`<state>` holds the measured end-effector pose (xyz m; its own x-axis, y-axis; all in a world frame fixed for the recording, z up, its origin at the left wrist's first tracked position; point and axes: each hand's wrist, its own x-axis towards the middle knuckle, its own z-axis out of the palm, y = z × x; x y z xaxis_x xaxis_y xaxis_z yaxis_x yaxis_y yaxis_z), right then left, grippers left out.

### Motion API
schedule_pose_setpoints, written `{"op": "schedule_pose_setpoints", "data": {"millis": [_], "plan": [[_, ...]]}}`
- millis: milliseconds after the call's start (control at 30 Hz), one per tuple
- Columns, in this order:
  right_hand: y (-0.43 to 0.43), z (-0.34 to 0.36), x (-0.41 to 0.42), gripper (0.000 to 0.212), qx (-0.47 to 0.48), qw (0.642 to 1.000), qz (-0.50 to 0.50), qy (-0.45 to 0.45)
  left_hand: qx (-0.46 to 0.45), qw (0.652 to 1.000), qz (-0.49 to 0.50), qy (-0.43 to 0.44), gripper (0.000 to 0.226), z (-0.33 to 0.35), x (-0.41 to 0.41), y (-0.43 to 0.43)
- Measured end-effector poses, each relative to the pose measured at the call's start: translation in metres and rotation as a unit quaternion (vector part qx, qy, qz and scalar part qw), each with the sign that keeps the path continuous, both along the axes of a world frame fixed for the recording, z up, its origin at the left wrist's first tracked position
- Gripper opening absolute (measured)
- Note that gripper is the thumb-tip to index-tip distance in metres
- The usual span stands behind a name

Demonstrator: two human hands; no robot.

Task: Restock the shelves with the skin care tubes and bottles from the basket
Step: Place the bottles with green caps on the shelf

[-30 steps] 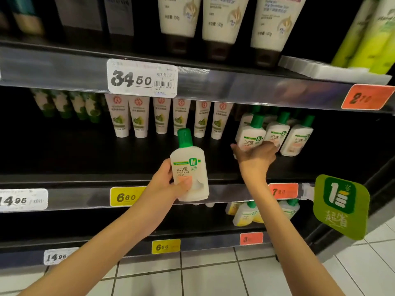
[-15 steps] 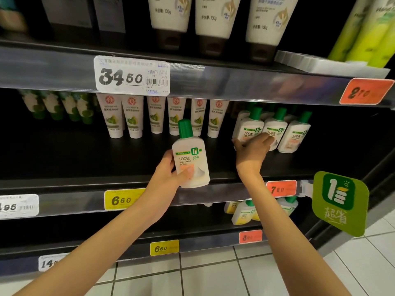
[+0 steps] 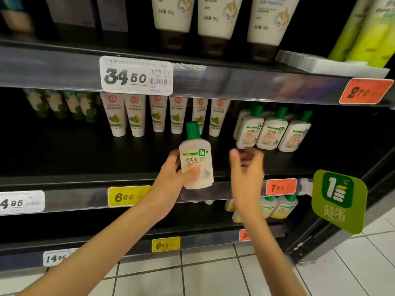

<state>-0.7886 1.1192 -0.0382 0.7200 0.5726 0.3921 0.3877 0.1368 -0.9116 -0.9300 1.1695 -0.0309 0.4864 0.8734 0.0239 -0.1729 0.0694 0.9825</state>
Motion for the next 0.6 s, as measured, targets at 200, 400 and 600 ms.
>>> {"op": "schedule_pose_setpoints", "data": {"millis": [200, 400, 600], "plan": [[-0.050, -0.013, -0.031, 0.080, -0.104, 0.981, 0.034, -0.162, 0.107, 0.993, -0.024, 0.050, 0.047, 0.023, 0.035, -0.015], [-0.049, 0.006, 0.002, 0.069, -0.093, 0.980, -0.052, -0.166, 0.145, 0.987, -0.053, 0.035, 0.044, 0.031, 0.076, -0.030], [-0.037, 0.010, 0.041, 0.052, -0.082, 0.986, -0.049, -0.135, 0.133, 0.986, -0.094, 0.034, 0.027, 0.028, 0.087, -0.025]]}}
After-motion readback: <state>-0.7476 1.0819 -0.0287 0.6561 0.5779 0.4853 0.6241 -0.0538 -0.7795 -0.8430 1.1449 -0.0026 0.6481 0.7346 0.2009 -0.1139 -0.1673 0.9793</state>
